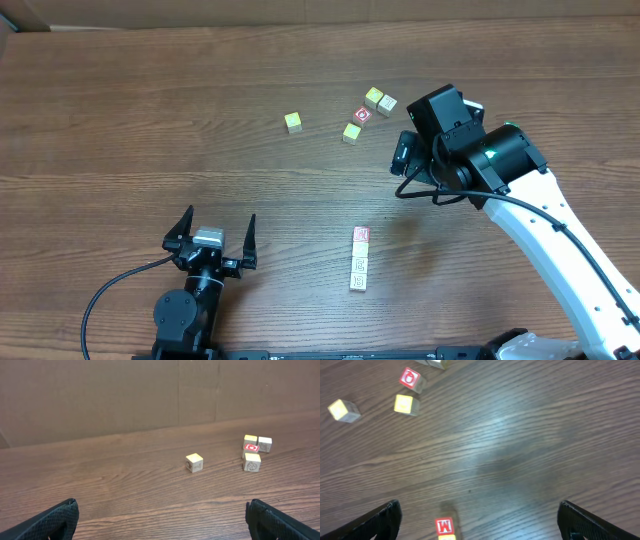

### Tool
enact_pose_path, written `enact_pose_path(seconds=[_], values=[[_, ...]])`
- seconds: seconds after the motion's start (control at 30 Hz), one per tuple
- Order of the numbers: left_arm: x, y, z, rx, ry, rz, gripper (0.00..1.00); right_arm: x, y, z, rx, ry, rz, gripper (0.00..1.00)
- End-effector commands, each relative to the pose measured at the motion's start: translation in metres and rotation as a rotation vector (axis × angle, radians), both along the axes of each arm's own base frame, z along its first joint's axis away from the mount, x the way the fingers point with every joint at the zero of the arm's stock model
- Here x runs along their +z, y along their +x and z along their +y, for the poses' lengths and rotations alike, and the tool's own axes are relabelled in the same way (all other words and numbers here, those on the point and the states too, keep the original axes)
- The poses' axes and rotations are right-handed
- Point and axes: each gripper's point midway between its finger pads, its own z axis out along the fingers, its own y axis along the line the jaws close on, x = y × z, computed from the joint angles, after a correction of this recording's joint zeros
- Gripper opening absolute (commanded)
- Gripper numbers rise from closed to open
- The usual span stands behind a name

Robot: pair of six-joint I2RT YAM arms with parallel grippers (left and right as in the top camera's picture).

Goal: Flip 4 blocks

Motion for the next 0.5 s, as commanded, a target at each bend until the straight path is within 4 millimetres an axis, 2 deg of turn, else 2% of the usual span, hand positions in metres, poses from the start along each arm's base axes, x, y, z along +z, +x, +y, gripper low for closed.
enact_pose_path(seconds=[0.0, 0.13, 0.27, 0.37, 0.47], values=[[0.000, 0.000, 0.005, 0.020, 0.015, -0.007, 1.00, 0.026, 0.007, -0.023, 0.007, -0.126, -0.108, 1.00], [0.000, 0.000, 0.005, 0.020, 0.015, -0.007, 1.00, 0.056, 0.006, -0.039, 0.065, -0.213, -0.231, 1.00], [0.000, 0.000, 0.005, 0.020, 0.015, -0.007, 1.00, 0.084, -0.003, -0.033, 0.284, -0.226, -0.382, 1.00], [0.000, 0.000, 0.005, 0.020, 0.015, -0.007, 1.00, 0.096, -0.018, -0.028, 0.412, -0.189, -0.528, 1.00], [0.000, 0.000, 0.005, 0.020, 0.015, -0.007, 1.00, 0.095, -0.033, -0.034, 0.403, -0.118, -0.653, 1.00]])
